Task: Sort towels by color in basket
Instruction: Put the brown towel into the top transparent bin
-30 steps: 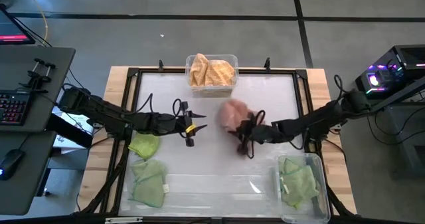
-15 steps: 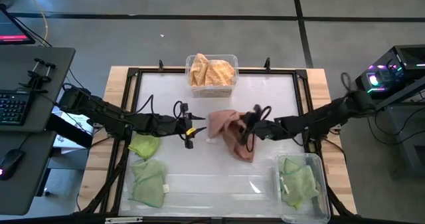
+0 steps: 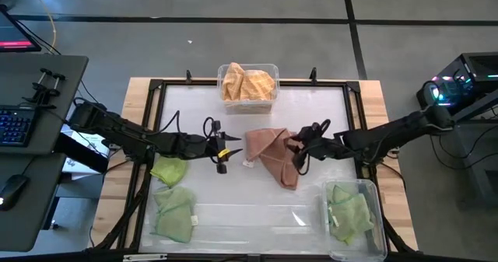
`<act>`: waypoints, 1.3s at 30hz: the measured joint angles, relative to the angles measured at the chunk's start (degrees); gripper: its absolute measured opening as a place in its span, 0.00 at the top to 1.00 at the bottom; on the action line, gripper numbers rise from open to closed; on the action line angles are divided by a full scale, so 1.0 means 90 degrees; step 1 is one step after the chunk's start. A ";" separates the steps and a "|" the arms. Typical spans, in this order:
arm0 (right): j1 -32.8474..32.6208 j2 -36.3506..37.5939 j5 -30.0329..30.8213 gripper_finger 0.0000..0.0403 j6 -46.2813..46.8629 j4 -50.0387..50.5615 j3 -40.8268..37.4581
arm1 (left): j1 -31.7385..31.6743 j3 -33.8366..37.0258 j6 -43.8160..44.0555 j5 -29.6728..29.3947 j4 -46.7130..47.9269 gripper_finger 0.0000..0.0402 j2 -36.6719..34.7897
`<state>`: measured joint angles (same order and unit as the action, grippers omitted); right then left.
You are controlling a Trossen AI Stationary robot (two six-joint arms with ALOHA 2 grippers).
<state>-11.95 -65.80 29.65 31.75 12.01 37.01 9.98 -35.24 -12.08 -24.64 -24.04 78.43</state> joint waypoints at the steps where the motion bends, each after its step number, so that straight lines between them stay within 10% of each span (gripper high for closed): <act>1: 0.0000 0.0002 -0.0166 0.57 -0.0216 -0.0028 0.0064 | -0.0039 0.0000 0.0000 0.0155 -0.0014 0.62 0.0049; 6: 0.0031 -0.0157 -0.0485 0.57 -0.1434 -0.0782 0.0146 | -0.0321 0.0000 0.0158 0.0685 -0.0646 0.62 0.0655; 12: 0.0464 -0.0943 0.0728 0.57 -0.0953 -0.1204 0.0149 | -0.0636 -0.0123 0.0304 0.0757 -0.1397 0.62 0.1759; 19: 0.0811 -0.2261 -0.1877 0.57 0.0139 -0.0878 0.0147 | -0.0789 -0.0547 0.0340 0.1455 -0.0702 0.62 0.2644; 27: 0.0460 -0.2281 -0.2368 0.57 -0.0769 -0.0753 0.0556 | -0.0563 -0.0775 0.0333 -0.0161 0.0574 0.62 0.1998; 39: 0.0270 -0.2021 -0.1802 0.54 -0.2149 -0.0156 0.1008 | -0.0504 -0.0753 0.0798 0.0510 0.0508 0.62 0.1467</act>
<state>-9.52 -83.98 13.43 12.41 10.60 46.09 5.45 -42.03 -4.90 -20.05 -19.46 91.63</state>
